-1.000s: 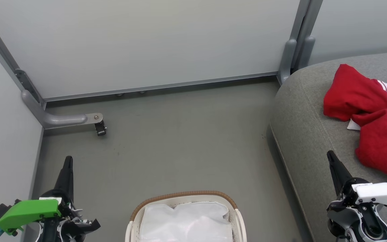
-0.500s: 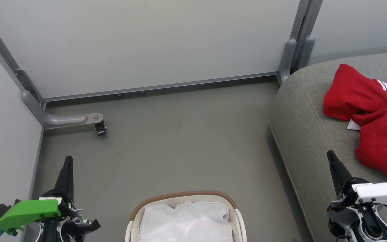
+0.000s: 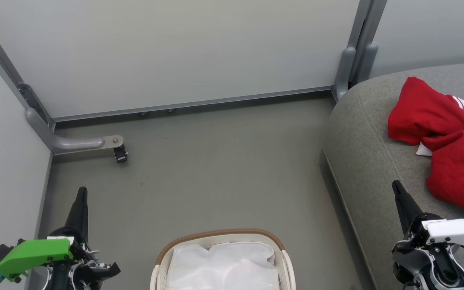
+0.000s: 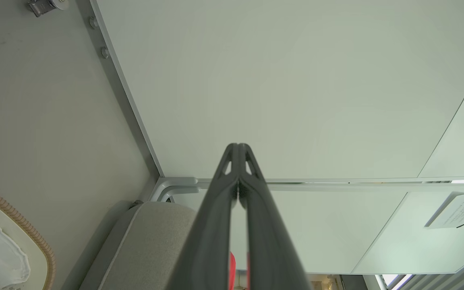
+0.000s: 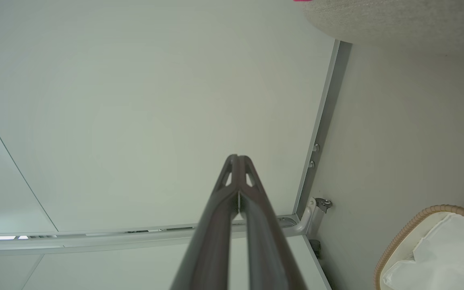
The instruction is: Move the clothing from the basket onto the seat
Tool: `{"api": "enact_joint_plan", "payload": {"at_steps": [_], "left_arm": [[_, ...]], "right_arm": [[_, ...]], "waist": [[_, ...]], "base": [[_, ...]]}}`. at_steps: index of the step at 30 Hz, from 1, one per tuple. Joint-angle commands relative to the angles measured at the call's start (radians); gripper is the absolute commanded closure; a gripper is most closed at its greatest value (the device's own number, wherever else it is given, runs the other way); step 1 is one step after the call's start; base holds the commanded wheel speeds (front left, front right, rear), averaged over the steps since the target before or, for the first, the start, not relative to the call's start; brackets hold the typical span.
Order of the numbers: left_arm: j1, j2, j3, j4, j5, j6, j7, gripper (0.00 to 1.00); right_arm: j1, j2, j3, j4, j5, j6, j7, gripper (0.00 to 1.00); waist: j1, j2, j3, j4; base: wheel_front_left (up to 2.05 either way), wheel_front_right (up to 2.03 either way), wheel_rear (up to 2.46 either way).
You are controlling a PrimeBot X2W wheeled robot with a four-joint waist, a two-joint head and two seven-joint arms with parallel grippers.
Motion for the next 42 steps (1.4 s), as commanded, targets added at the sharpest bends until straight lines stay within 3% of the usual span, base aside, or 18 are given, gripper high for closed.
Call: {"api": "enact_joint_plan", "payload": {"at_steps": [1,42], "left_arm": [[-0.011,0.000,0.002,-0.001,-0.004,0.001,0.003,1.00],[-0.011,0.000,0.002,-0.001,-0.004,0.001,0.003,1.00]], "right_arm": [[0.010,-0.006,-0.002,-0.003,0.004,0.000,0.003,1.00],[0.010,-0.006,-0.002,-0.003,0.004,0.000,0.003,1.00]], "waist": [[0.0000,0.0000,0.000,0.000],[0.0000,0.0000,0.000,0.000]], "base": [[0.00,0.00,0.00],[0.00,0.00,0.00]]}}
